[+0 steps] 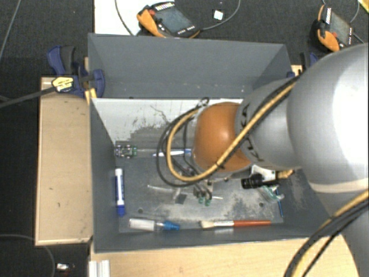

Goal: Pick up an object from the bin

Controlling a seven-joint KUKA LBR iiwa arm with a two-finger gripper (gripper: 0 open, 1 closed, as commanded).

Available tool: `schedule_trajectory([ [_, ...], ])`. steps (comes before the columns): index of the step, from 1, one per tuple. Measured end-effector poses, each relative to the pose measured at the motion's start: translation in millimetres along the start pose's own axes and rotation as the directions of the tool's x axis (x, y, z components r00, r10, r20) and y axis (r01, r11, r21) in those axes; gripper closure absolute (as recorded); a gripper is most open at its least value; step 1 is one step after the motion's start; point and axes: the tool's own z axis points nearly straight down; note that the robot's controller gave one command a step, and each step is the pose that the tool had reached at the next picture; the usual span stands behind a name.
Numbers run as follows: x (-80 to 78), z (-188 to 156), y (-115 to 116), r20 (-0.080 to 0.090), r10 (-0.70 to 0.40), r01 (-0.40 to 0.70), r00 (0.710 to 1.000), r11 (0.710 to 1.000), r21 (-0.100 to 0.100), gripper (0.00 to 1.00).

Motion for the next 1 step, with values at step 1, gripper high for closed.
schedule_trajectory([
  [1, 0.1, -17.6, 0.0, -0.001, 0.002, -0.002, 1.0, 1.0, 0.0, 1.0],
])
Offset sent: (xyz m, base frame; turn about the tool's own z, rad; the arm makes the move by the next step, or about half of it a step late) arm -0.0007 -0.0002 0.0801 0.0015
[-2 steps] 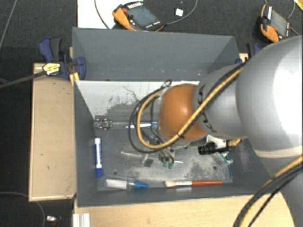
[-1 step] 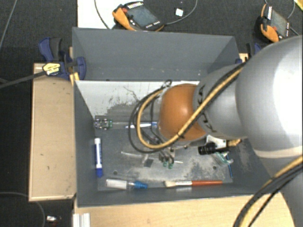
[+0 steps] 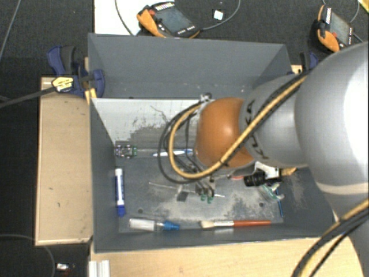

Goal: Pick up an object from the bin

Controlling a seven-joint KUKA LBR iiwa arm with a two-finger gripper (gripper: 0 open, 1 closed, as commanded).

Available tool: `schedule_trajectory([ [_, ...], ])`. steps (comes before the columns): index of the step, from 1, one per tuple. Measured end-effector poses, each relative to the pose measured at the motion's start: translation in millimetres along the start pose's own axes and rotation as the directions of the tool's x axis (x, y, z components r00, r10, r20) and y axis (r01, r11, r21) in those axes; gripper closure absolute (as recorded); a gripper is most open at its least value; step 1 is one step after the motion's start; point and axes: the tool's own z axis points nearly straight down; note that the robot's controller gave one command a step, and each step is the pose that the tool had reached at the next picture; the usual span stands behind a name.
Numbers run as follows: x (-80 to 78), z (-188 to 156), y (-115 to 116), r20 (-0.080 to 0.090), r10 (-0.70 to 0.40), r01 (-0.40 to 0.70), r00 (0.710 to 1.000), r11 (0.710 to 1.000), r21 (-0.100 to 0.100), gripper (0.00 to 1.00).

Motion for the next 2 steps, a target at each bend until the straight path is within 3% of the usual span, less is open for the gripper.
schedule_trajectory([
  [1, 0.9, -31.4, -0.2, -0.005, 0.0, 0.0, 1.0, 1.0, 0.002, 1.0],
  [2, -1.3, -59.5, 1.0, 0.002, 0.0, 0.0, 1.0, 1.0, -0.001, 1.0],
])
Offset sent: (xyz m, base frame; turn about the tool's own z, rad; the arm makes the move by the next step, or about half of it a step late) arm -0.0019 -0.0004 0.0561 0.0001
